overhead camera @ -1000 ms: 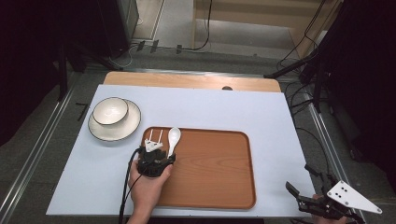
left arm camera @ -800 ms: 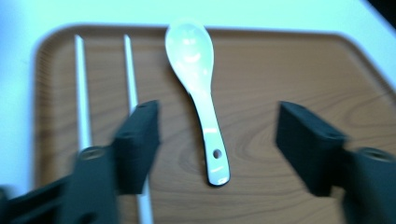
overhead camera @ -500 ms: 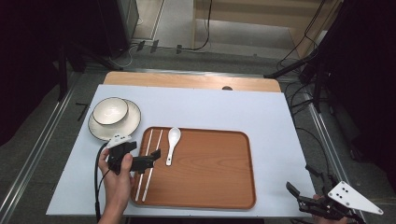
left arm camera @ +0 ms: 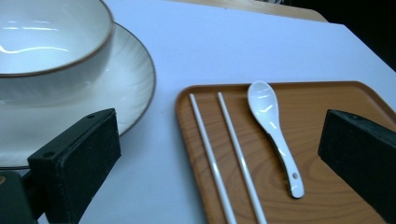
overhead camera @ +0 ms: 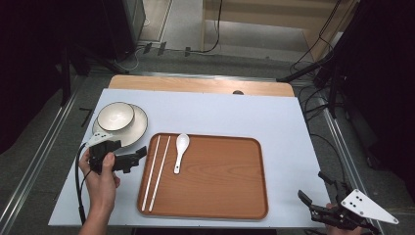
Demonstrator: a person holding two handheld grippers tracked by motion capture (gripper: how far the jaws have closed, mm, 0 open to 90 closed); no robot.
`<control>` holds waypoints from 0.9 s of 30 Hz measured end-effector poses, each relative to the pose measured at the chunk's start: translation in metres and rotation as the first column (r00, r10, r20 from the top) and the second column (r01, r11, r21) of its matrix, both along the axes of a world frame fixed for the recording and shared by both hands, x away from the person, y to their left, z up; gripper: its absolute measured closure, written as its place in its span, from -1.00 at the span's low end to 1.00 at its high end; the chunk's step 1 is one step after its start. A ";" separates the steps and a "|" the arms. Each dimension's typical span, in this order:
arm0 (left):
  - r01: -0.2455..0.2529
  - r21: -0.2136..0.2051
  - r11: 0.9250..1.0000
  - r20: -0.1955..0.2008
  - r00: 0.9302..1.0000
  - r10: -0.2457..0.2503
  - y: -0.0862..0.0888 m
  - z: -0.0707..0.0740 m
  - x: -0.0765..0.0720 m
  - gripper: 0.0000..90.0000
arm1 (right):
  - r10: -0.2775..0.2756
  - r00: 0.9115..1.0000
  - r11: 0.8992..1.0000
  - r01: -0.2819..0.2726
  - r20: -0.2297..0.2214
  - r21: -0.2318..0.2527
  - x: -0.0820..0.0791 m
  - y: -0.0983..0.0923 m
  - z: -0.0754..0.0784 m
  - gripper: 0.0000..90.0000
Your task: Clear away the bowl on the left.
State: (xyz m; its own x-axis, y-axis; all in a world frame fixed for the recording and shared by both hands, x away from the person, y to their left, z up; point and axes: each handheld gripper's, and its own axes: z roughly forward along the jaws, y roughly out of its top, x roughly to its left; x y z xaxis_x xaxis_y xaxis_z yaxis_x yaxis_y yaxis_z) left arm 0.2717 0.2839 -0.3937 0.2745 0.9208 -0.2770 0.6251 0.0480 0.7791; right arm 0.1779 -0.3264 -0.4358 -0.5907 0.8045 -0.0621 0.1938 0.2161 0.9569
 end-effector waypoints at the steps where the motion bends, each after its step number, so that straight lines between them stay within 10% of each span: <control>1: -0.001 0.002 1.000 -0.002 1.000 0.001 0.003 0.000 0.001 -1.00 | 0.001 1.000 1.000 -0.001 0.001 -0.002 0.000 0.000 0.000 -0.71; 27: -0.135 0.017 0.991 -0.020 0.991 0.135 0.055 0.013 0.052 -1.00 | -0.005 1.000 1.000 0.005 0.013 0.007 0.001 -0.001 0.000 -0.71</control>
State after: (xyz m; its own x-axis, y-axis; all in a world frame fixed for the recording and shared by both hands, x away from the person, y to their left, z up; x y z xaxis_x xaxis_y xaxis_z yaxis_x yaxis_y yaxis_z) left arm 0.3241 0.3386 -0.3808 0.1416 0.9532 -0.2670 0.6298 0.1213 0.7672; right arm 0.1786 -0.3277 -0.4354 -0.5861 0.8077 -0.0641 0.1827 0.2088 0.9607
